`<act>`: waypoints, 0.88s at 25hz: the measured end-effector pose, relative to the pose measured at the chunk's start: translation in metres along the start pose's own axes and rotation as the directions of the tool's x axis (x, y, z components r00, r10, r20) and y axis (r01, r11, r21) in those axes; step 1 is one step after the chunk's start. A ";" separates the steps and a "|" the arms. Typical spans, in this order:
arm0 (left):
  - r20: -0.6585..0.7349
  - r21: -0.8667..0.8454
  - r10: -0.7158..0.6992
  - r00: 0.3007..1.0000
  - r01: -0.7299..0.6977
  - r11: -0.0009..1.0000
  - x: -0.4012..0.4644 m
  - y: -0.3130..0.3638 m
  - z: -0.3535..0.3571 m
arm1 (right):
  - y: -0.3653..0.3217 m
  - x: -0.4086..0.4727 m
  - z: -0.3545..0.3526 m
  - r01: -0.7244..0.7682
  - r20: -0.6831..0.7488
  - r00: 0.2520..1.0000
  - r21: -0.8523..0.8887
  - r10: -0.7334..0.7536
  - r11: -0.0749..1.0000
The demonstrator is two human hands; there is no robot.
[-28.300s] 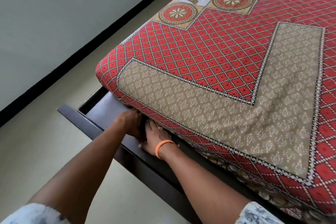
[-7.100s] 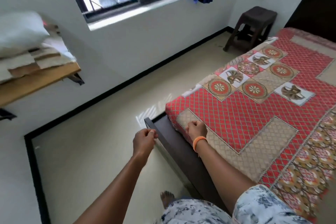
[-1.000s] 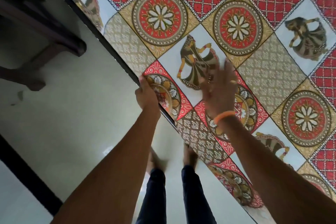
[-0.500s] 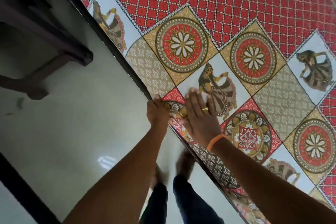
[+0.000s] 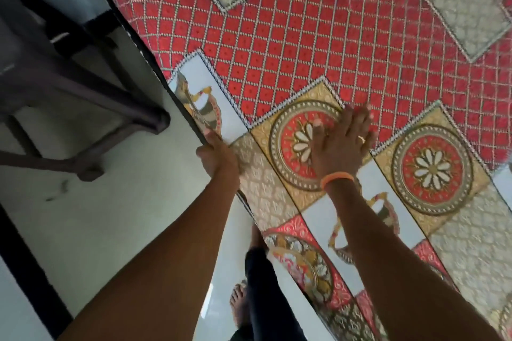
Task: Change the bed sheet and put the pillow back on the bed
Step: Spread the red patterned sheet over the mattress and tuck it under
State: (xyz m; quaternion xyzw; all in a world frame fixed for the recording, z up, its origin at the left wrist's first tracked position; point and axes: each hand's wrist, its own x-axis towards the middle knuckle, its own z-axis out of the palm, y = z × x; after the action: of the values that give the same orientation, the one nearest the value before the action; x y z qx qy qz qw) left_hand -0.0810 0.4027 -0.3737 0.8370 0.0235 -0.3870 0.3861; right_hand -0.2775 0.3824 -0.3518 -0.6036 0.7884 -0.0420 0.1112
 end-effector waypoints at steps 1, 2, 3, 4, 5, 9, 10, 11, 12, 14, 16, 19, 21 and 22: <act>-0.013 0.021 -0.002 1.000 0.003 1.000 0.010 0.005 -0.001 | -0.008 0.005 0.004 -0.012 0.023 1.000 -0.071 0.013 0.997; 0.015 0.059 -0.017 1.000 0.017 0.998 0.018 0.005 -0.004 | -0.021 0.003 0.008 0.036 0.046 0.998 -0.131 -0.031 0.991; 0.083 0.120 -0.025 0.996 0.015 0.993 0.024 0.002 -0.007 | -0.035 -0.006 0.011 0.134 0.081 0.989 -0.180 -0.121 0.975; 0.153 0.176 -0.032 0.988 0.004 0.984 0.025 0.000 -0.010 | -0.051 -0.019 0.015 0.264 0.130 0.962 -0.206 -0.241 0.942; 0.201 0.202 -0.040 0.979 -0.002 0.979 0.026 -0.001 -0.014 | -0.068 -0.034 0.017 0.401 0.190 0.911 -0.204 -0.366 0.893; 0.450 0.081 -0.233 0.862 0.221 0.972 0.039 0.011 -0.027 | -0.121 -0.067 0.027 0.776 0.304 0.611 -0.049 -0.731 0.629; 0.488 0.081 -0.330 0.808 0.334 0.939 0.044 0.018 -0.033 | -0.130 -0.064 0.026 0.813 0.278 0.548 0.043 -0.789 0.580; 0.523 0.090 -0.367 0.769 0.378 0.921 0.050 0.028 -0.039 | -0.140 -0.055 0.025 0.821 0.209 0.519 0.146 -0.829 0.551; 0.522 0.079 -0.353 0.776 0.368 0.926 0.056 0.044 -0.043 | -0.151 -0.041 0.022 0.792 0.114 0.552 0.237 -0.826 0.562; 0.385 -0.018 -0.304 0.872 0.336 0.942 0.077 0.073 -0.037 | -0.177 0.001 0.020 0.614 -0.003 0.765 0.304 -0.644 0.728; 0.282 -0.206 -0.272 0.920 0.335 0.919 0.107 0.113 -0.019 | -0.202 0.053 0.019 0.338 0.025 0.936 0.209 -0.351 0.918; 0.134 -0.153 -0.198 0.971 0.218 0.964 0.154 0.171 0.007 | -0.262 0.102 0.033 0.169 0.084 0.983 -0.031 -0.166 0.985; 0.121 -0.002 -0.214 0.969 0.216 0.976 0.179 0.184 0.012 | -0.306 0.100 0.048 0.282 0.127 0.955 -0.124 -0.267 0.951; 0.197 0.098 -0.212 0.957 0.196 0.976 0.186 0.184 0.010 | -0.326 0.093 0.053 0.367 0.141 0.927 -0.143 -0.348 0.919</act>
State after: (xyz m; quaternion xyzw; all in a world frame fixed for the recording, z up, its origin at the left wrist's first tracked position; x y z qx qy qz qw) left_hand 0.1052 0.2191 -0.3861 0.7998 0.0546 -0.5102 0.3116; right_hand 0.0183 0.2090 -0.3502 -0.7462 0.6578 0.0384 0.0950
